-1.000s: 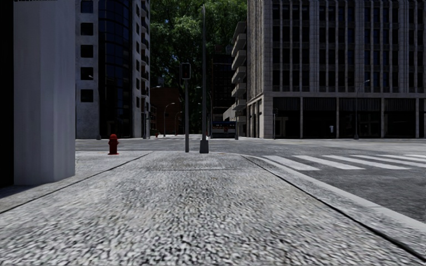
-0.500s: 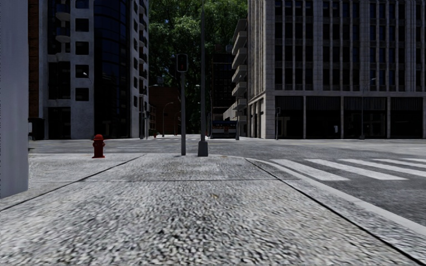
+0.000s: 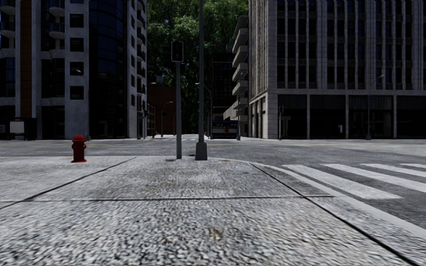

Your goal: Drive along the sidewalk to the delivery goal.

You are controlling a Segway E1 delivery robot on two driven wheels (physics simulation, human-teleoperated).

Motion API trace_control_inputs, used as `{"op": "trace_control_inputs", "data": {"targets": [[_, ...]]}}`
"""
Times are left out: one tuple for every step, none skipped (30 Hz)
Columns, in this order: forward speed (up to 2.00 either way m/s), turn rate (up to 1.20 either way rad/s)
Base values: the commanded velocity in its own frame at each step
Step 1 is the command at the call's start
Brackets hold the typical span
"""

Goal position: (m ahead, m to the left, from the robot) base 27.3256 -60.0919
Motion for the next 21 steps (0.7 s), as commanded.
{"op": "trace_control_inputs", "data": {"targets": [[2.00, -0.04], [2.00, -0.18], [2.00, -0.30], [2.00, -0.39], [2.00, -0.46], [2.00, -0.46], [2.00, -0.53], [2.00, -0.55], [2.00, -0.55], [2.00, -0.56], [2.00, -0.56], [2.00, -0.56], [2.00, -0.56], [2.00, -0.56], [2.00, -0.56], [2.00, -0.56], [2.00, -0.56], [2.00, -0.56], [2.00, -0.56], [2.00, -0.56], [2.00, -0.56]]}}
